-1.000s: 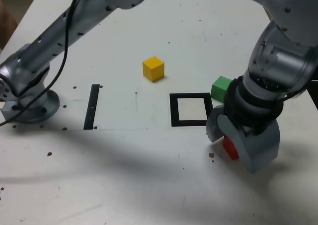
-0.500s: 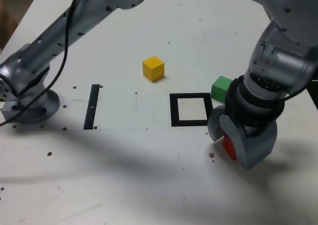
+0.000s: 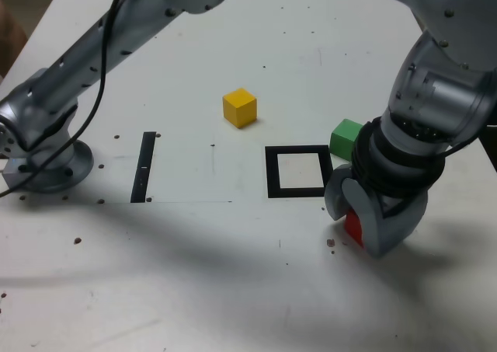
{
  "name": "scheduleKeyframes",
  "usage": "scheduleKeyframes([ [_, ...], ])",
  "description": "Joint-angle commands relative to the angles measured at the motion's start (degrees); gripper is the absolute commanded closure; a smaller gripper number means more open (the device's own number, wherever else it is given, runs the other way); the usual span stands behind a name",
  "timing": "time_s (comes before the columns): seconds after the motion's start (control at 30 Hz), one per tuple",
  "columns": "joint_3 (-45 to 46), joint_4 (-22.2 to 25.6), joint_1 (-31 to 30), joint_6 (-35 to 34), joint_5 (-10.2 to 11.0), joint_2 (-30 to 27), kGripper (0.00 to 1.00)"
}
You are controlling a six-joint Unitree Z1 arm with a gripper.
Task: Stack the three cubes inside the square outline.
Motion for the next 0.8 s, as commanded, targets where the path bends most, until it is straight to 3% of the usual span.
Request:
scheduleKeyframes([
  [0.0, -0.04, 0.17, -0.03, -0.28, 0.1, 0.11, 0.61],
  [0.47, -0.29, 4.25, 2.09, -6.72, -2.3, -4.57, 0.61],
  [0.77, 6.73, 5.52, 6.26, -16.42, -4.51, -10.7, 0.61],
])
